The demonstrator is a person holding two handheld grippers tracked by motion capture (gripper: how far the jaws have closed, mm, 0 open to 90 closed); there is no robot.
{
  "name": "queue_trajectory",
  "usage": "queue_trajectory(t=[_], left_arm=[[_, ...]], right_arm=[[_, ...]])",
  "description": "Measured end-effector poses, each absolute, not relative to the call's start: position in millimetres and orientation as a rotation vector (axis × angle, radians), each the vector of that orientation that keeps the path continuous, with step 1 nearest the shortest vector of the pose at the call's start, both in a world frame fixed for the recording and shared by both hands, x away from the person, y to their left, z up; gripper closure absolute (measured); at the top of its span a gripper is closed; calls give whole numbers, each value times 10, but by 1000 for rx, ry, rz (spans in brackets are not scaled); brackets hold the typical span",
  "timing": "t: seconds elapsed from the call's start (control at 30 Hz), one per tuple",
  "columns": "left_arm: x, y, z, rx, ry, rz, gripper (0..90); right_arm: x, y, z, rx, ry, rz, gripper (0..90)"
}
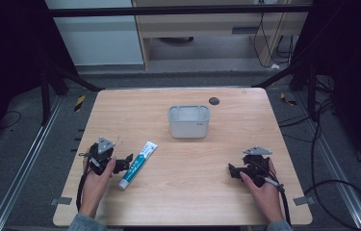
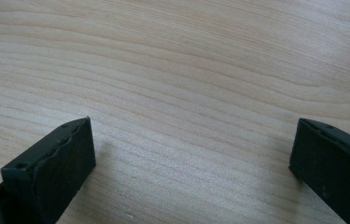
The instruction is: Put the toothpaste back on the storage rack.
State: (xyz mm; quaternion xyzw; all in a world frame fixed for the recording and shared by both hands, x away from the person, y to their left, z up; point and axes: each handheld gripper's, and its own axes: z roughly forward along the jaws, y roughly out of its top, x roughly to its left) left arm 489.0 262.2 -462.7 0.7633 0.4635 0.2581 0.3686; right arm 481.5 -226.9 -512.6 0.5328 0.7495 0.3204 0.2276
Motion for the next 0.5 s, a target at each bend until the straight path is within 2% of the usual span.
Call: queue_trajectory(t=[0.13, 0.3, 0.5], left_arm=[[4863, 2600, -4559, 1996, 1169, 650, 26], [4867, 2595, -4526, 2014, 1233, 634, 30], [4909, 2572, -4491, 2052, 1247, 543, 26]], right_arm=[[4817, -2269, -5125, 1470, 2064, 886, 4], [4824, -2269, -5127, 1467, 2063, 883, 4], [4821, -2273, -5127, 1463, 2068, 885, 4]])
